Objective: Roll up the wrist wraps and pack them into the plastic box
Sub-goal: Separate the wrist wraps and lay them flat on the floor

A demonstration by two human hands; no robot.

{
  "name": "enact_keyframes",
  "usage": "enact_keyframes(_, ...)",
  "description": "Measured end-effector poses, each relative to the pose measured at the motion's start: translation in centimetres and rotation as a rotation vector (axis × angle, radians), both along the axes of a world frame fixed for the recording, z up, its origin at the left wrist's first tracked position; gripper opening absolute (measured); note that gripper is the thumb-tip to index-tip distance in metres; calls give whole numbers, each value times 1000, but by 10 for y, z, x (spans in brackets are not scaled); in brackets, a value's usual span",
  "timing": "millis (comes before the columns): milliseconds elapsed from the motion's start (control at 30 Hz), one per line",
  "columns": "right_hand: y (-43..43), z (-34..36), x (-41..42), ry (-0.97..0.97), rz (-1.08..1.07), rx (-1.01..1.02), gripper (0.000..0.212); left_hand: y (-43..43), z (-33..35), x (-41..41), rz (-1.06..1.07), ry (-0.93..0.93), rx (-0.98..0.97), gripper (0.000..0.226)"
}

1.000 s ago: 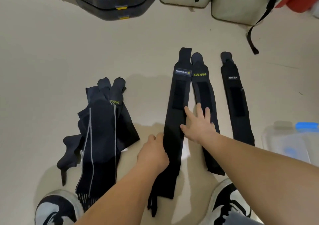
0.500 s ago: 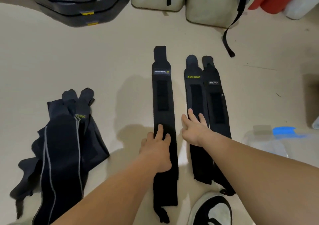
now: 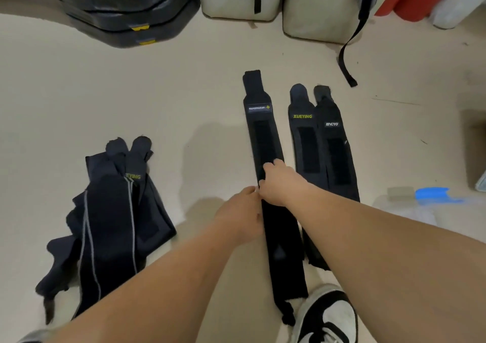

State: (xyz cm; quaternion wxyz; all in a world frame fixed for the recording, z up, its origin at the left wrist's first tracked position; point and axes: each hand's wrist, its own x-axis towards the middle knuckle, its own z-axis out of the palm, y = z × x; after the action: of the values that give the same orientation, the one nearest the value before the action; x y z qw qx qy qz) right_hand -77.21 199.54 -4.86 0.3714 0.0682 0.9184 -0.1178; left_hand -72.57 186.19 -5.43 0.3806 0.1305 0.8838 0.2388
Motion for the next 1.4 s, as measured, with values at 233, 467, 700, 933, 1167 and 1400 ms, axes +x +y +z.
enact_keyframes(233,-100,22,0,-37,-68,-227,43,-108,26,-12,530,79,37,42)
enact_keyframes(467,-200,19,12,-70,-406,-541,26,-224,41,-11,986,236,-1,37)
enact_keyframes(700,-243,18,17,-220,-587,-681,24,-264,18,6,1158,194,48,46)
enact_keyframes(933,-256,19,-8,-310,-851,-785,24,-270,29,-11,1409,-42,321,18)
enact_keyframes(1167,-253,16,-4,-572,-809,-737,41,-267,23,20,1528,-234,411,21)
enact_keyframes(1400,-257,16,-2,-459,-706,-718,31,-272,16,27,1400,-181,309,32)
